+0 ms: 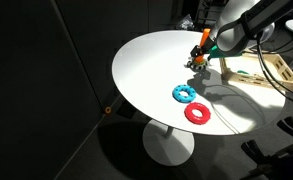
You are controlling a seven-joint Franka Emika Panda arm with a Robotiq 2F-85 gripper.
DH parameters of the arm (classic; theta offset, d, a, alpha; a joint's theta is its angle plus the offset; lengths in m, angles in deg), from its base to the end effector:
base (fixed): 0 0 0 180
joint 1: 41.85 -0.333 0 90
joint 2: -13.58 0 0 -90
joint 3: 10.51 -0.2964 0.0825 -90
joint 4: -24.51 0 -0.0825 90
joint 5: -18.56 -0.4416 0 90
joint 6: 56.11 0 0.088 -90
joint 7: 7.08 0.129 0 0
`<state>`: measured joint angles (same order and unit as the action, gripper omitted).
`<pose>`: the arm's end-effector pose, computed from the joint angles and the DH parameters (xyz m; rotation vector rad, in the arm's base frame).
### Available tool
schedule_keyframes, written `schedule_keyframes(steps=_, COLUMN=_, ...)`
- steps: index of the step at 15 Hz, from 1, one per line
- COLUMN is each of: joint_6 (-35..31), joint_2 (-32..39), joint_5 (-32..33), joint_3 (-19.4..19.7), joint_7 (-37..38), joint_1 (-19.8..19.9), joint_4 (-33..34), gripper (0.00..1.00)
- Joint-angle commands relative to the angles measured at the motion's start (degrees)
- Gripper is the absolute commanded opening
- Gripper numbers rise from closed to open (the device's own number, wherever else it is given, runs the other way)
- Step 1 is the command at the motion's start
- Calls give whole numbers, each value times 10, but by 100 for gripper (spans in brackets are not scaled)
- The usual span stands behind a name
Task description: Take the green ring off of the ring toss
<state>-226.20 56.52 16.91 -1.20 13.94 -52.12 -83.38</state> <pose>0.6777 0.0086 0.0620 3.0296 -0.4818 0.5537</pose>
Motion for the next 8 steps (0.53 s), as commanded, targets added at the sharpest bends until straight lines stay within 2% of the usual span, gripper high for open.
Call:
schedule_keyframes(steps=1, joint_6=-12, joint_2=10, joint_5=-14, joint_3=-9, joint_7=-16, joint_1=9, joint_4=14, gripper=100)
schedule_keyframes(steps=7, joint_6=-27, joint_2=22, joint_5=-16, joint_3=-5, joint_7=-14, joint_1=4, joint_4=18, gripper=100)
schedule_keyframes(steps=8, joint_6=-28, joint_2=23, joint_5=-16, joint_3=-4, joint_7=-13, joint_1=3, joint_4=18, gripper=75)
